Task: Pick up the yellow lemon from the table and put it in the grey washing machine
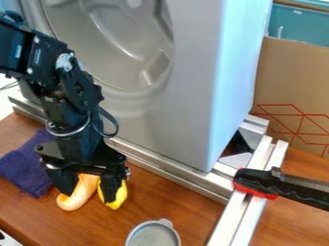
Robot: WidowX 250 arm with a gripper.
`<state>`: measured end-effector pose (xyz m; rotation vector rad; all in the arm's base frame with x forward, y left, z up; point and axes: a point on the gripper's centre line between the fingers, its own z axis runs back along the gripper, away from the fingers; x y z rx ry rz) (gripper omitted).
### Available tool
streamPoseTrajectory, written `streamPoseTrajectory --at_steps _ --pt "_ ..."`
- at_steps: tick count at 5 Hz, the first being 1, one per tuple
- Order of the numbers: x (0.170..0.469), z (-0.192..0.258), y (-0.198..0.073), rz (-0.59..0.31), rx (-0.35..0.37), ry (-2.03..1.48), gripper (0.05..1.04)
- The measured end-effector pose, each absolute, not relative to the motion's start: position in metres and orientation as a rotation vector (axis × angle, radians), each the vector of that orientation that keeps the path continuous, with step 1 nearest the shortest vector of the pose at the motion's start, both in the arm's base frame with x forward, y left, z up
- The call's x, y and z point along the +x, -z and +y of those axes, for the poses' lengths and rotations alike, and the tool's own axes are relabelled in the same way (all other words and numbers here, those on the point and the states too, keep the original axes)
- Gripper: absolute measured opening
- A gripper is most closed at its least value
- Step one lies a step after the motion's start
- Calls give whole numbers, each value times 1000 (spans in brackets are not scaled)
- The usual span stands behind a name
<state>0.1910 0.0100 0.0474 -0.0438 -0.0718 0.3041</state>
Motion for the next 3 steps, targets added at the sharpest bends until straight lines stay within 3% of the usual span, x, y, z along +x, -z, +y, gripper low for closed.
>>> streamPoseTrajectory --at_steps 1,3 --pt "201 15 -31 -21 -92 -395 1000" --pt "220 23 -20 -18 -54 -495 1000"
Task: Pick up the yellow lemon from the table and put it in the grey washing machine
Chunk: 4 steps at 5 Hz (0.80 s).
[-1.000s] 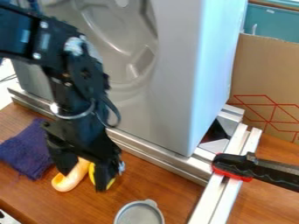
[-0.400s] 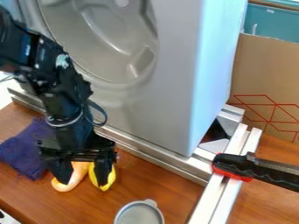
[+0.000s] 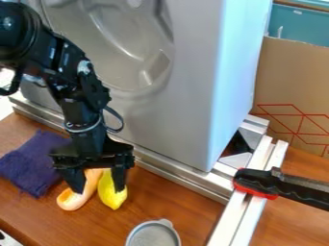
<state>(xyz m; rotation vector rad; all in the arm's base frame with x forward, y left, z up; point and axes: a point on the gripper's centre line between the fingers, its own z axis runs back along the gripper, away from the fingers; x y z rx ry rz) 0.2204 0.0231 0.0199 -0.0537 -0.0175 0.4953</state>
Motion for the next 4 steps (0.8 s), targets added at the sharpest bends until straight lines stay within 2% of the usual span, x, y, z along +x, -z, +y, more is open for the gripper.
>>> streamPoseTrajectory --at_steps 2,3,4 --pt "234 22 -9 -33 -72 -575 1000" --pt "234 18 -4 -63 -114 -634 1000" --pt "235 18 1 -60 -114 -674 1000"
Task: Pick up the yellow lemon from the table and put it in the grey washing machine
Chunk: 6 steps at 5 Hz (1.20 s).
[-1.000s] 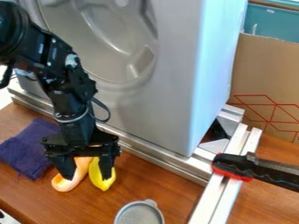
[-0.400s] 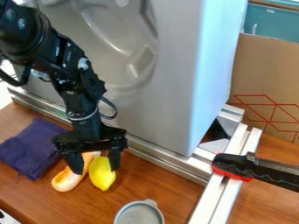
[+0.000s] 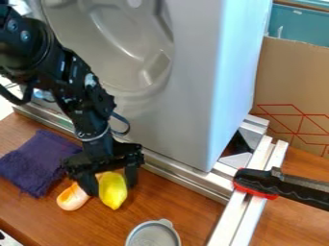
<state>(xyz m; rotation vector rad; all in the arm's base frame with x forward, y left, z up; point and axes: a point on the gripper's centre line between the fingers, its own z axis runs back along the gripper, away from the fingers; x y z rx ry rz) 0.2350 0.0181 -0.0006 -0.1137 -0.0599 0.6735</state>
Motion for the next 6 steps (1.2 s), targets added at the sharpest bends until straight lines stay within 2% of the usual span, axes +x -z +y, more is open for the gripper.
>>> streamPoseTrajectory --at_steps 1,2,3,4,5,6 --pt "229 21 16 -1 -78 -690 1000" --pt "231 26 26 31 -38 -699 960" --pt "233 29 27 50 -12 -701 797" --pt "230 29 27 69 -8 -699 797" --pt "228 27 14 36 -24 -676 797" --pt "225 27 -25 -42 -42 -630 797"
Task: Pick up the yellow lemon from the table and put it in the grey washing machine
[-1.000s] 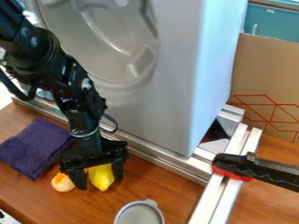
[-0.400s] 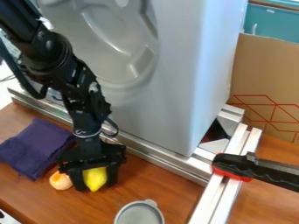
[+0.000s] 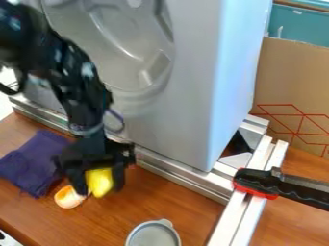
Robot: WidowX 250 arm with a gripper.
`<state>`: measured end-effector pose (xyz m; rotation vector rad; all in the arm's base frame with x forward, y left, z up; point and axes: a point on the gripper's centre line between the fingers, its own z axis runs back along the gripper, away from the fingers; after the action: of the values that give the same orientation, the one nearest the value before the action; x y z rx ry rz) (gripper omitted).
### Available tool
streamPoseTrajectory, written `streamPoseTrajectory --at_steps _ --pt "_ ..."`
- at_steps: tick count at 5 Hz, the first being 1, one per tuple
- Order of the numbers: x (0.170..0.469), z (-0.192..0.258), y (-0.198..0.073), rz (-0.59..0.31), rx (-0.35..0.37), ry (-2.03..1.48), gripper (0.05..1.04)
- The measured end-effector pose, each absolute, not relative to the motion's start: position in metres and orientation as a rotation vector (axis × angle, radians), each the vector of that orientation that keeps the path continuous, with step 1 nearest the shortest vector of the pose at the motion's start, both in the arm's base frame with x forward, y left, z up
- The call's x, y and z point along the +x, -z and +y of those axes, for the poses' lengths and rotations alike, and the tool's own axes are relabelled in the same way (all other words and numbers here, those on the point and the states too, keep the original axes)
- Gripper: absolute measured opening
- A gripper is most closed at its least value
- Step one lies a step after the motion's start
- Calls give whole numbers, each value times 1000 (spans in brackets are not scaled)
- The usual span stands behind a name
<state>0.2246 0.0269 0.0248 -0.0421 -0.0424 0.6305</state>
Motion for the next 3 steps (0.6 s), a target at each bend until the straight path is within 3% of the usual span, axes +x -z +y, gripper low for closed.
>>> streamPoseTrajectory --at_steps 1,3 --pt "216 36 -61 -94 -30 -615 797" --pt "232 78 -105 -193 142 -541 797"
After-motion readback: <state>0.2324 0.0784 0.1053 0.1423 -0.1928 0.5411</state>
